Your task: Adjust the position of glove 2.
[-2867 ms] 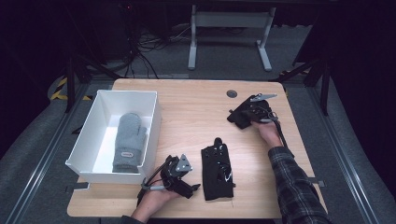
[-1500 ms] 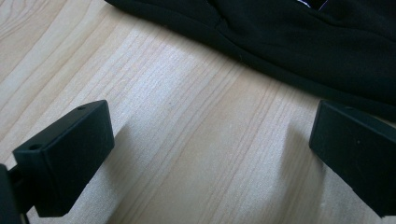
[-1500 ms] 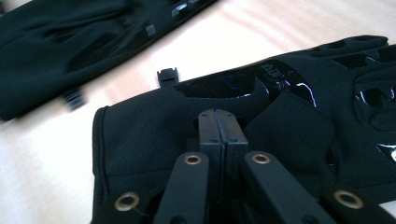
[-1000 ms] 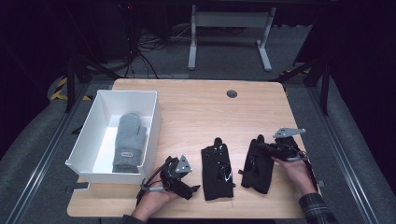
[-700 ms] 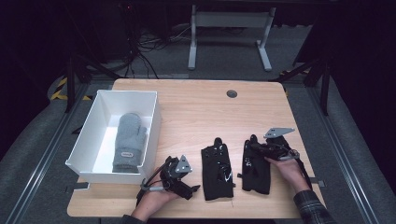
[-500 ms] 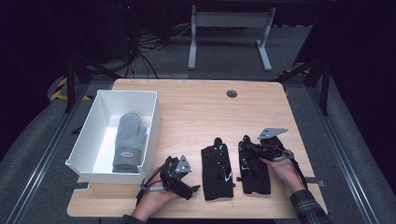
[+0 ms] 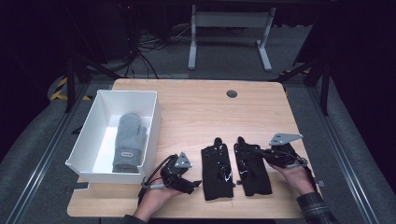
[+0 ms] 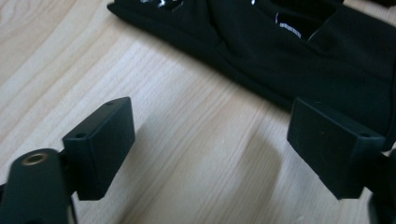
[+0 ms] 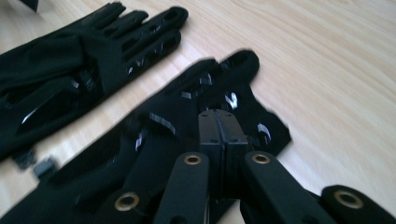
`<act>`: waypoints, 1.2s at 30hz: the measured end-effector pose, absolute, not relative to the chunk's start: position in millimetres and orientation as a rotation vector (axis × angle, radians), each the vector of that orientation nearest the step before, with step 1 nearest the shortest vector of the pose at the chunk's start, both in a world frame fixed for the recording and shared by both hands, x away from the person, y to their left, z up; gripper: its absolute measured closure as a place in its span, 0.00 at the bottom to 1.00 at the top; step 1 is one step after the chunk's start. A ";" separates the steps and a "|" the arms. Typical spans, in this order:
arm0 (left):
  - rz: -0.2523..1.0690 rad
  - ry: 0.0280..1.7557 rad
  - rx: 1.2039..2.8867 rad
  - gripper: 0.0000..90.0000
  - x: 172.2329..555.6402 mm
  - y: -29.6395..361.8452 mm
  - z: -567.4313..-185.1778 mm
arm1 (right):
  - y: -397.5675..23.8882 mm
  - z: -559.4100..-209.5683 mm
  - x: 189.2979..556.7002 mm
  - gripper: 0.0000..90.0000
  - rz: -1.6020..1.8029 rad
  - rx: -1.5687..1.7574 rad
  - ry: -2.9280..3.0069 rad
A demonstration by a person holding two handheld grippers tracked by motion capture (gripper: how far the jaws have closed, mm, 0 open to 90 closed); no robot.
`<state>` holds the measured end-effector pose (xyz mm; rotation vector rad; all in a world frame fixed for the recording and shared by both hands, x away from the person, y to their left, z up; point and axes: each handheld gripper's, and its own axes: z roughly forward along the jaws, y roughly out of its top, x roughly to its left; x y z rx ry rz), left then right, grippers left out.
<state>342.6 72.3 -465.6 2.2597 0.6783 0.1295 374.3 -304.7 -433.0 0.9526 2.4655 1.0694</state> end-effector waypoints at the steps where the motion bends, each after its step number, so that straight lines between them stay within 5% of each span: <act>1: 0.127 0.688 2.245 0.22 343.7 70.8 -462.9 | -308.3 -433.2 370.5 1.00 1.073 0.963 2.466; 18: 0.089 0.771 2.250 0.58 357.0 41.8 -461.6 | -320.8 -449.3 338.9 1.00 1.010 0.953 2.563; 26: 0.099 0.810 2.251 0.93 358.9 41.3 -460.2 | -315.9 -450.3 339.2 1.00 1.022 0.929 2.582; 36: 0.127 0.951 2.143 0.98 373.5 51.5 -450.3 | -310.5 -451.2 340.1 1.00 1.034 0.901 2.600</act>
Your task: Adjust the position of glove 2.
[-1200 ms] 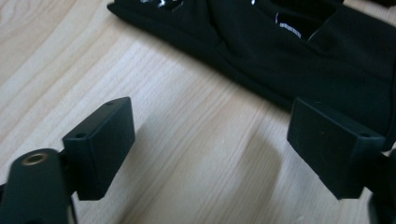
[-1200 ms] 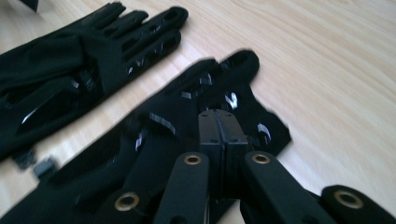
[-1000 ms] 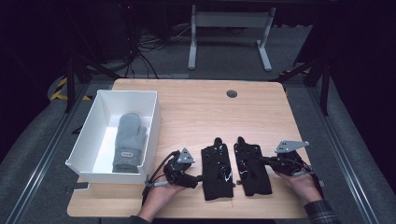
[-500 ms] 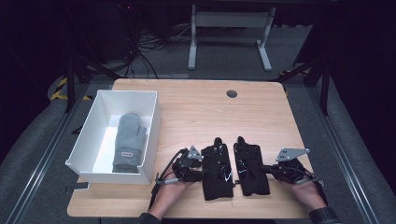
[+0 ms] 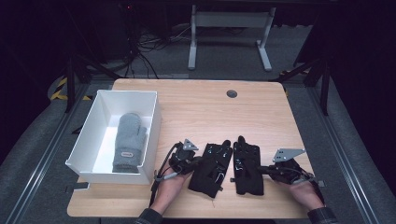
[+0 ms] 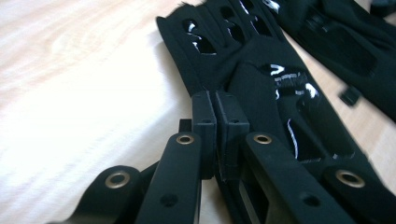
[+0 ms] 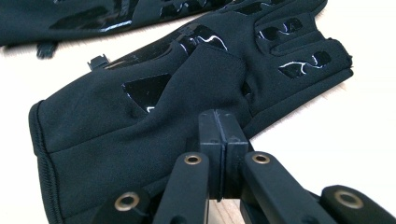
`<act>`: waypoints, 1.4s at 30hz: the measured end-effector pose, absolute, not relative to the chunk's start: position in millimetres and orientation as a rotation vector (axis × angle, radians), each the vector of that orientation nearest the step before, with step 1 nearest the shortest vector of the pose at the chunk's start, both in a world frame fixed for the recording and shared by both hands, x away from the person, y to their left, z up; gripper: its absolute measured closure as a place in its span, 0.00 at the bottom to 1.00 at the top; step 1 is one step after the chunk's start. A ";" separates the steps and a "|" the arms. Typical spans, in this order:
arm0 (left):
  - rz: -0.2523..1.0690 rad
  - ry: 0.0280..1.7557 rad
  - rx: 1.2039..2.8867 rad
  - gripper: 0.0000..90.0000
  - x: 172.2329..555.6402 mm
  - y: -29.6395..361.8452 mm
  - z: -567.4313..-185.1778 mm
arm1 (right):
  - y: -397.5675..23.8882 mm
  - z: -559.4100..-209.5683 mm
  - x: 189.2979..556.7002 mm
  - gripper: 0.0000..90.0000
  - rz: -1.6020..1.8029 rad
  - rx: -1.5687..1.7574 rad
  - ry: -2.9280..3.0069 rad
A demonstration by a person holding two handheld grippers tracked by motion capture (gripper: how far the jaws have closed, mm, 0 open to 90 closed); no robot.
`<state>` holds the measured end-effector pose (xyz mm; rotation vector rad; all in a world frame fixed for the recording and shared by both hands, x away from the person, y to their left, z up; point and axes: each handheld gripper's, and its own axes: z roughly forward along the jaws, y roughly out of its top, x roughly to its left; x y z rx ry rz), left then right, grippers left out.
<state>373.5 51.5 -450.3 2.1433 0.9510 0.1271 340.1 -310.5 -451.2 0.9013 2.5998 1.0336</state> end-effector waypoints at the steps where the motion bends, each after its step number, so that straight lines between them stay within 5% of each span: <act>1: 0.132 0.962 2.124 0.98 375.7 52.5 -449.5 | -310.3 -451.2 340.2 1.00 1.034 0.900 2.600; 42: 0.085 0.831 1.983 1.00 390.8 16.4 -402.9 | -229.1 -455.7 368.4 1.00 1.095 0.768 2.666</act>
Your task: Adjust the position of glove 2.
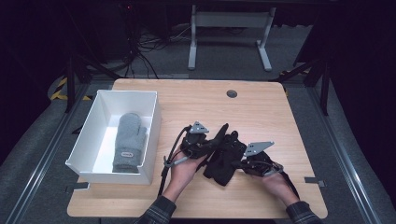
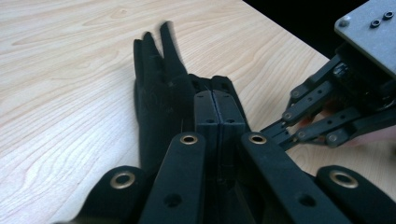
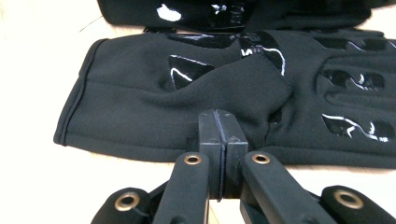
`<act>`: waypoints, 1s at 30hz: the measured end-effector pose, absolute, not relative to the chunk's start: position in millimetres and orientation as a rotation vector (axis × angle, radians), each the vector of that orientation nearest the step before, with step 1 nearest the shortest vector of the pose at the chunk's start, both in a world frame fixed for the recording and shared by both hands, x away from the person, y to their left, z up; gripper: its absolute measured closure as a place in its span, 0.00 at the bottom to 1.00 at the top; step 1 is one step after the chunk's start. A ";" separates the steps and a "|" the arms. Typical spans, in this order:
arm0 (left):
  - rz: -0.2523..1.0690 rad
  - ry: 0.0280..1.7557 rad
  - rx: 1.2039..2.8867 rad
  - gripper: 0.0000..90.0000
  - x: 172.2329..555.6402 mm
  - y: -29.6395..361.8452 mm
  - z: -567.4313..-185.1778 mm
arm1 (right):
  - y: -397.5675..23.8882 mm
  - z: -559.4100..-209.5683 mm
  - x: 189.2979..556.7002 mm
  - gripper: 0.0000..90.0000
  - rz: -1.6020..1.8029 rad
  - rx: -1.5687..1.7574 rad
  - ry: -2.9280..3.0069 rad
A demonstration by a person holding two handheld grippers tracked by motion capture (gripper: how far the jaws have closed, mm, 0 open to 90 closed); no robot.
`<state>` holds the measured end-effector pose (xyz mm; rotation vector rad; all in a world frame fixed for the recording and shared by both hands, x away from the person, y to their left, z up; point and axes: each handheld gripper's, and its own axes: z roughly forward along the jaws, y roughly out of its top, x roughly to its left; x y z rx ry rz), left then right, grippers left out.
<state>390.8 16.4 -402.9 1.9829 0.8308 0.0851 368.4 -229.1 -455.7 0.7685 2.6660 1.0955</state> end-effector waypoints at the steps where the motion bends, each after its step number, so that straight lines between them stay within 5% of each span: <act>1: 0.086 0.827 1.991 1.00 390.8 15.8 -403.1 | -225.6 -455.7 368.8 1.00 1.093 0.762 2.666; 30: 0.000 0.769 2.081 1.00 386.5 -17.7 -420.8 | -203.0 -456.0 370.3 1.00 1.113 0.745 2.618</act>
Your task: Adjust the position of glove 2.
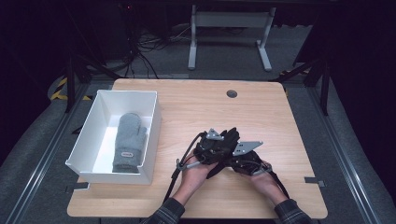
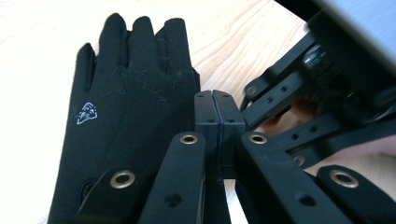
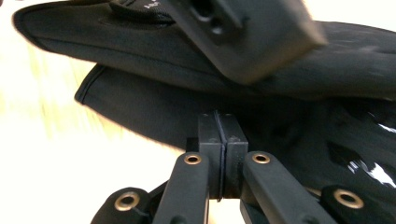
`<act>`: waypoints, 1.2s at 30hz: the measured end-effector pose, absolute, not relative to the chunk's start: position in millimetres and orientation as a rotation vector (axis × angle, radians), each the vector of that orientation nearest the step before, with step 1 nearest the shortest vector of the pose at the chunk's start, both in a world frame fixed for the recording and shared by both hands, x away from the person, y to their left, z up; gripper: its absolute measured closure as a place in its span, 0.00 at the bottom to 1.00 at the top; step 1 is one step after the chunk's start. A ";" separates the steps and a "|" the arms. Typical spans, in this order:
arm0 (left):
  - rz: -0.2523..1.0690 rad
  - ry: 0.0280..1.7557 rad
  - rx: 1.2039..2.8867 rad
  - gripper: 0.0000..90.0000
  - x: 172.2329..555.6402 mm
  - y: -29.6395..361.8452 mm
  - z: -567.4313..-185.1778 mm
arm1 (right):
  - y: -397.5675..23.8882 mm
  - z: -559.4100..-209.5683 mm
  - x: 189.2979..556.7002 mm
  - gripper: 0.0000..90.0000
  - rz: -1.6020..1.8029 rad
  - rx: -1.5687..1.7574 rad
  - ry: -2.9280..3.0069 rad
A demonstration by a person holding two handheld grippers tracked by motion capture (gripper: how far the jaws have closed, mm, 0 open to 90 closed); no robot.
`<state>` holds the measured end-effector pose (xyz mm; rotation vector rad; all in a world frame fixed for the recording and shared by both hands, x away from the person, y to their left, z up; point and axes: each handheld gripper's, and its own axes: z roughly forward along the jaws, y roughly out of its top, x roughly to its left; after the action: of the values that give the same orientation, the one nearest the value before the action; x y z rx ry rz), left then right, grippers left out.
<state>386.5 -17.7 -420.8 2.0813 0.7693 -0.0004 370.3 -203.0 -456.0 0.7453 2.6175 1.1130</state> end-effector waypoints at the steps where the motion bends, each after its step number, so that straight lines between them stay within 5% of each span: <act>1: -0.002 0.768 2.085 1.00 386.4 -17.5 -421.1 | -207.4 -453.8 368.9 1.00 1.126 0.749 2.615; 7: -0.027 0.744 2.072 0.93 385.2 -16.6 -421.2 | -245.0 -441.9 360.0 0.85 1.125 0.828 2.555; 9: -0.027 0.738 2.094 1.00 383.9 -17.5 -422.6 | -258.3 -439.5 359.4 0.80 1.123 0.865 2.522; 20: -0.019 0.744 2.244 1.00 374.6 -18.4 -450.1 | -304.4 -454.2 362.2 0.39 1.063 1.031 2.429; 30: 0.013 0.739 2.275 1.00 375.3 6.1 -446.1 | -306.9 -460.8 366.0 0.31 1.026 1.033 2.422; 36: 0.076 0.664 2.268 0.76 383.3 11.7 -429.3 | -308.6 -464.7 367.6 0.28 1.022 1.027 2.422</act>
<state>383.3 11.7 -429.3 2.2677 0.6644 0.0758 367.6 -308.6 -464.7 1.0266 2.4218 1.0223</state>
